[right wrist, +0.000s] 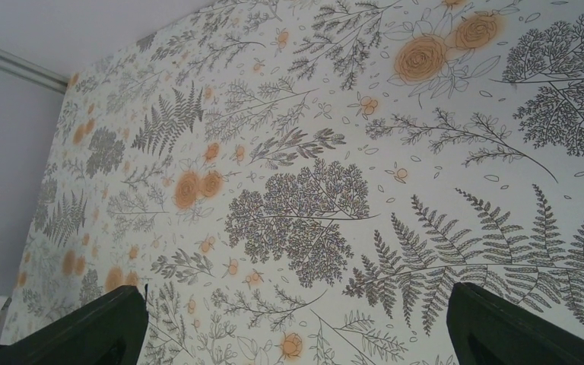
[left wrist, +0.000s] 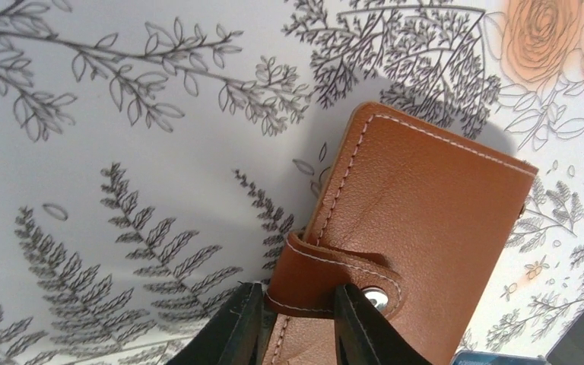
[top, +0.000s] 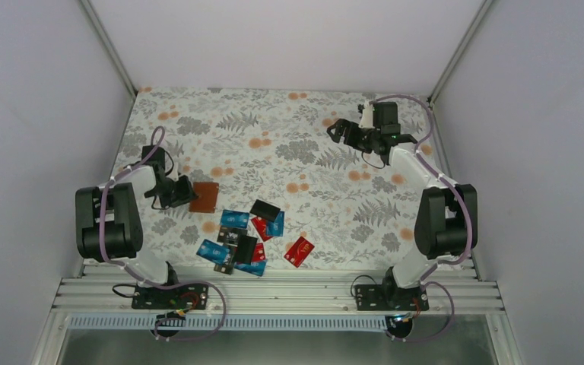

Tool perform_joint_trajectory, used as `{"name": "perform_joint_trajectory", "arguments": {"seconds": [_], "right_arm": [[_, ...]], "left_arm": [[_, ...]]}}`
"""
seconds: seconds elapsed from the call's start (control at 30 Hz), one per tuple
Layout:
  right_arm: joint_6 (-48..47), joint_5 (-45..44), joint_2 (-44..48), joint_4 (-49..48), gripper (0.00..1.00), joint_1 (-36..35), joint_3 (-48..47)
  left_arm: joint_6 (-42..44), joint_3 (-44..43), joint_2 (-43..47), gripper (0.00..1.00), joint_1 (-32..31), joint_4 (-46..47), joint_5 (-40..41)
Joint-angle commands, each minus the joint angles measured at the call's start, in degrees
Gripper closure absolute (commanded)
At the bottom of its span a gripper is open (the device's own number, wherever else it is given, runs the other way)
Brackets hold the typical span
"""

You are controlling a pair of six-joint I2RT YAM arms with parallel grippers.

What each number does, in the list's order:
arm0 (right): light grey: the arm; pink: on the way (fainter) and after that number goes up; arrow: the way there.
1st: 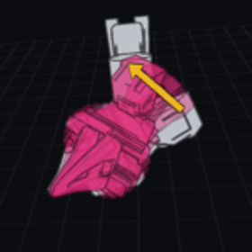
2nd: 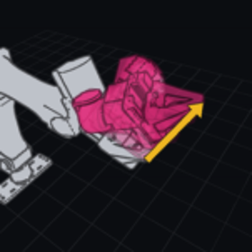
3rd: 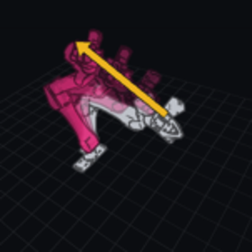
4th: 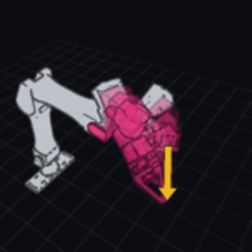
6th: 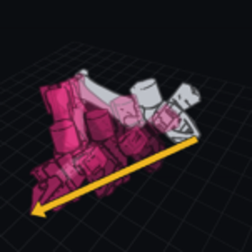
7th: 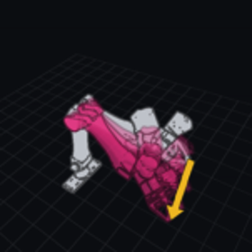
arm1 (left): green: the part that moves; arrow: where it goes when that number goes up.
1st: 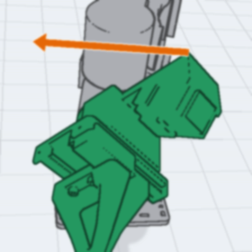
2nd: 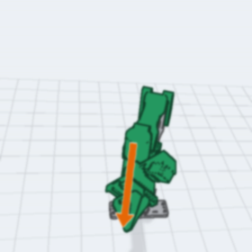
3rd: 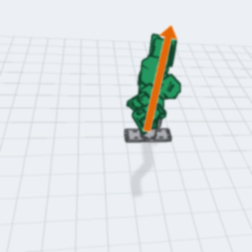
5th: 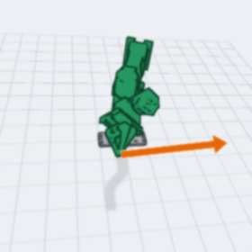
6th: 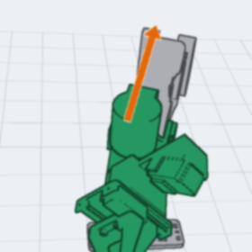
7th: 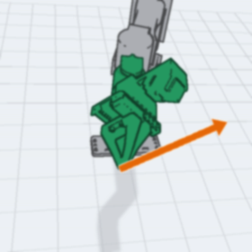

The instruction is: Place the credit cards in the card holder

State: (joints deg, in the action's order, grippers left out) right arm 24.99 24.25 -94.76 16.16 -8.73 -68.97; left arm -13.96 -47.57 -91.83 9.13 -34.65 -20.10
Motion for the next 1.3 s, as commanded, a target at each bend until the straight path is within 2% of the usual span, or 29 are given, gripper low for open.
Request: {"name": "perform_joint_trajectory", "arguments": {"seconds": [0.0, 0.23, 0.6, 0.8, 1.03, 1.27], "right_arm": [[-0.75, 1.13, -1.35, 0.28, 0.0, -0.54, -0.06], [-1.12, 2.87, -2.89, 0.12, 0.01, -0.96, -0.29], [-1.07, 11.23, -5.25, -2.28, 0.03, -8.37, -2.78], [-0.35, 15.29, -7.73, -5.04, 0.05, -12.22, -4.68], [-2.45, 19.54, -8.21, -4.4, 0.04, -12.71, -8.01], [1.67, 26.02, -6.31, -11.74, 0.03, -13.03, -5.12]], "left_arm": [[1.76, -0.11, -4.07, 0.78, 0.27, 2.61, 1.33], [2.83, -0.07, -3.81, 0.97, 0.0, 4.05, -1.22], [1.07, 0.46, 4.69, 0.98, -5.38, 8.27, -6.88], [-0.55, -1.7, 5.91, 0.98, -7.33, 11.83, -8.47], [-2.49, -5.1, 9.14, 0.98, -9.4, 14.5, -12.35], [-5.32, -10.99, 10.36, 0.98, -11.74, 13.97, -17.47]]}}
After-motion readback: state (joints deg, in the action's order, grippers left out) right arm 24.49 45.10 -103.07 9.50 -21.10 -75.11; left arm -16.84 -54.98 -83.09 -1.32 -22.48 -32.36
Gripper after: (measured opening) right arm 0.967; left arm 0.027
